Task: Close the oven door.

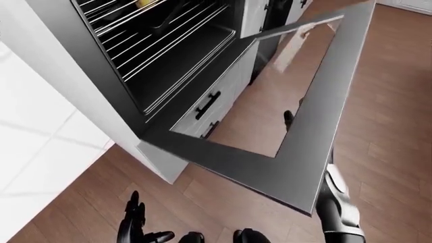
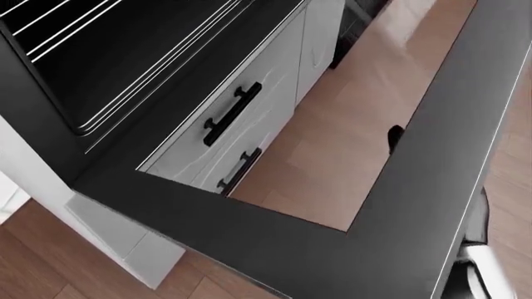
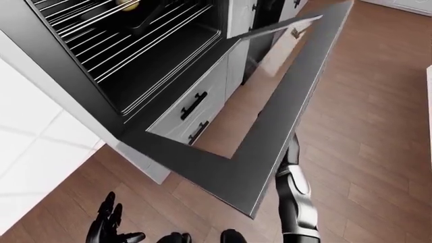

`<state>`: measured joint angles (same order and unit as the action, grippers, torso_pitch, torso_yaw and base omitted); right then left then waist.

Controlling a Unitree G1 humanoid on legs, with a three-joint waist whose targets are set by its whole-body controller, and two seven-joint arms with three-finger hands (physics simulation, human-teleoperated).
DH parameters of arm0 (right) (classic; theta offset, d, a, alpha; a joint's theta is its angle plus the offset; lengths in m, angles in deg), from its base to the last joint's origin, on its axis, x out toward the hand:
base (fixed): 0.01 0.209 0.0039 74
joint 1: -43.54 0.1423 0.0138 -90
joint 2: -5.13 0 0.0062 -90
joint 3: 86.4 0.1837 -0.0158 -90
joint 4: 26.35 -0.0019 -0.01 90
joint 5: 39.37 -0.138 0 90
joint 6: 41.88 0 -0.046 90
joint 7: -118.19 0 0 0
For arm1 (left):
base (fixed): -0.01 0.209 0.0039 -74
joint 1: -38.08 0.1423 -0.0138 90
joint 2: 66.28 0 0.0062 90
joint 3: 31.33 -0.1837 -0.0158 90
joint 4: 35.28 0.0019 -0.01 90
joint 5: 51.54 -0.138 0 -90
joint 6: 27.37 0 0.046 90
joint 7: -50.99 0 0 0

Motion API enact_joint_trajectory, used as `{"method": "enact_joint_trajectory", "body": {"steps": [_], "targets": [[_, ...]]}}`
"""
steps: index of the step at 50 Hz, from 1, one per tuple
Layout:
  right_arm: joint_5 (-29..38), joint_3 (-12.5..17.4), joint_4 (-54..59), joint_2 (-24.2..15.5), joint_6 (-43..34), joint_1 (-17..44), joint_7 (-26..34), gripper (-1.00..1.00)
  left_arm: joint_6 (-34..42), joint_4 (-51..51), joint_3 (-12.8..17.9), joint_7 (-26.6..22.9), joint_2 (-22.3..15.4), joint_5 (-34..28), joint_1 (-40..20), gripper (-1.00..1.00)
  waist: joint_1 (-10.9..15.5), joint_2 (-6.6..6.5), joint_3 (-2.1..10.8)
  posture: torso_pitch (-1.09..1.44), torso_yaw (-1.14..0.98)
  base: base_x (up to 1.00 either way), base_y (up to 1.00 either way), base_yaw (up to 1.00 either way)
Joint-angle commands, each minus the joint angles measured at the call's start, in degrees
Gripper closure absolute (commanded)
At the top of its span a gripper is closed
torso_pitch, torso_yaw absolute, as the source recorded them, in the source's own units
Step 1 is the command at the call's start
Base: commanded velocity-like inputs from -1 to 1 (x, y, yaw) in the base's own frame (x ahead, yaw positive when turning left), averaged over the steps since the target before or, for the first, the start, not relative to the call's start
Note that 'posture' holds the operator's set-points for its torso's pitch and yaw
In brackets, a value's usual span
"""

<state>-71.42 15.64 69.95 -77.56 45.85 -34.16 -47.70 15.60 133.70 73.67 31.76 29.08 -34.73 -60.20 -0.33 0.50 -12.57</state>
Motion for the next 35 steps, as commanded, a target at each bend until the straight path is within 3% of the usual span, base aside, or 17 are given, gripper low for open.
{"method": "enact_joint_trajectory", "body": {"steps": [1,16,24,35], "targets": [[-0.32,-0.34,-5.17,-0.37,-1.19,1.95,-0.58,-1.0,-1.48,-0.89,0.18,-0.13,-0.44,0.21,-0.2,-1.0,0.09,-0.04,1.53,0.32,0.0,0.0,0.0,0.0],[3.48,-4.6,-13.31,0.43,-16.59,13.6,-10.44,-1.0,-1.7,-0.98,0.04,0.22,-0.22,0.25,-0.05,-1.0,0.2,-0.19,1.99,0.32,0.0,0.0,0.0,0.0],[10.98,-8.38,-10.6,1.08,-20.5,23.8,-8.92,-1.0,-2.25,-1.1,-0.34,0.31,-0.13,-0.18,0.0,-1.0,0.3,-0.36,1.96,0.32,0.0,0.0,0.0,0.0],[17.13,-11.73,-1.66,5.71,-22.78,35.1,-6.22,-1.0,-2.16,-1.15,-0.22,-0.15,-0.19,0.61,0.19,-1.0,-0.05,-1.0,1.89,0.32,0.0,0.0,0.0,0.0]]}}
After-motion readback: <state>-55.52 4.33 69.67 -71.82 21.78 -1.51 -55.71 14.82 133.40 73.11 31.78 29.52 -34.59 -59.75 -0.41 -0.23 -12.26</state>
